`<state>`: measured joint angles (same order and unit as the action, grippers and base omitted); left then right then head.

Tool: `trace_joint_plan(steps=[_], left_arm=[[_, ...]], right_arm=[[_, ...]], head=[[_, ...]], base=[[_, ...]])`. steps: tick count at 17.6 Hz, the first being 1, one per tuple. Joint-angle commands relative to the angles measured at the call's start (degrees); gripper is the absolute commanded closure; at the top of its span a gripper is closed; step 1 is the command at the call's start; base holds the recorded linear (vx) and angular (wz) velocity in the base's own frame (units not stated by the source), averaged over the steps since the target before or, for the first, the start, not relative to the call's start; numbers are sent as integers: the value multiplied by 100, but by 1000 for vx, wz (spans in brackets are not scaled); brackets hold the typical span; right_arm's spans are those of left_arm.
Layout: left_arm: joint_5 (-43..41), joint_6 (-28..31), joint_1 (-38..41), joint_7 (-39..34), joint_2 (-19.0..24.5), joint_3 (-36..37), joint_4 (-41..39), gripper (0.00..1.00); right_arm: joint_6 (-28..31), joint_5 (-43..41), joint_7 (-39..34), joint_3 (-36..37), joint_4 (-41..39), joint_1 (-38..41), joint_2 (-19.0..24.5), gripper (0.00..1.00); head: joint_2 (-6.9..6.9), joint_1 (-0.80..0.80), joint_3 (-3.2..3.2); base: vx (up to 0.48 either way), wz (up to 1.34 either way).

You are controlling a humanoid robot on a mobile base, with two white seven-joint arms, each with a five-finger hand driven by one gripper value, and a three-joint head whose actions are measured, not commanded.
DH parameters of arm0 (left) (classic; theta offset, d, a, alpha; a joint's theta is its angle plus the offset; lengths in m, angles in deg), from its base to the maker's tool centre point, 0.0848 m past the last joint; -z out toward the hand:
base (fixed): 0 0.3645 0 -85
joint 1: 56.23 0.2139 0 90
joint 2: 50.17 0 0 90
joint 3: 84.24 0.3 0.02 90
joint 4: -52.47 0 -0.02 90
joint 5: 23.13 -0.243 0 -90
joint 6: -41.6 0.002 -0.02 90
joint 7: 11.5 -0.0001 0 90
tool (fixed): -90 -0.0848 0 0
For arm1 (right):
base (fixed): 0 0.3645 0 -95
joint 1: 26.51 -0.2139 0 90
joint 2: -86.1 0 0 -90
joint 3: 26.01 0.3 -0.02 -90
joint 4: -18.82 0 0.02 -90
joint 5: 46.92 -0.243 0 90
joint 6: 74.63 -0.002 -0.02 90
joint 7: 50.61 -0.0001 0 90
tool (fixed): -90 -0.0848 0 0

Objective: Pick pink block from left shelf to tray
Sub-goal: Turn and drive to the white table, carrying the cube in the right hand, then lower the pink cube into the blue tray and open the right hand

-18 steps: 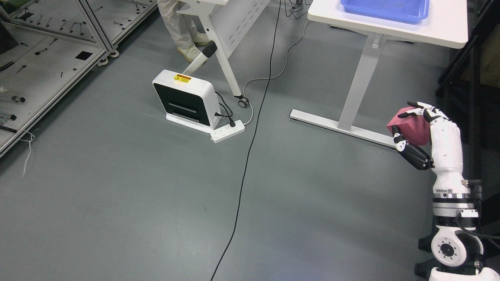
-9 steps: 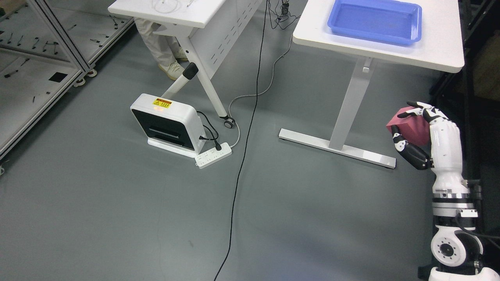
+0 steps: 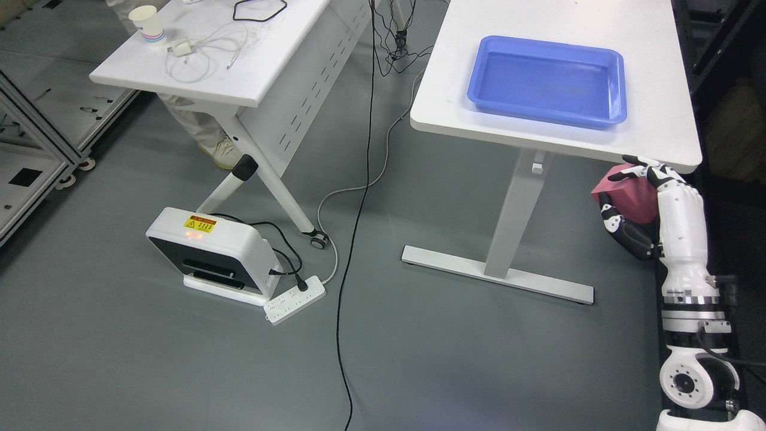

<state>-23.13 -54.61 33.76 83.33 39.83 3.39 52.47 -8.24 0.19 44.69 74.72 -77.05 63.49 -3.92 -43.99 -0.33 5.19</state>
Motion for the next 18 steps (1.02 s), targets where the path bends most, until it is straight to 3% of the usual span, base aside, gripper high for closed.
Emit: trace_joint_plan(steps=[1,18], left_arm=[[-9,-4,-131,1,100,0,-100,0],[-9,-4,-140,1,100,0,-100,0]], right_arm=[[-4,0,-3,-10,-2,70,-98,96],[-4,-62,-20,-89,-2,79,-98,96]], head=[[0,0,0],[0,0,0]], base=[[359,-77],[366,-9]])
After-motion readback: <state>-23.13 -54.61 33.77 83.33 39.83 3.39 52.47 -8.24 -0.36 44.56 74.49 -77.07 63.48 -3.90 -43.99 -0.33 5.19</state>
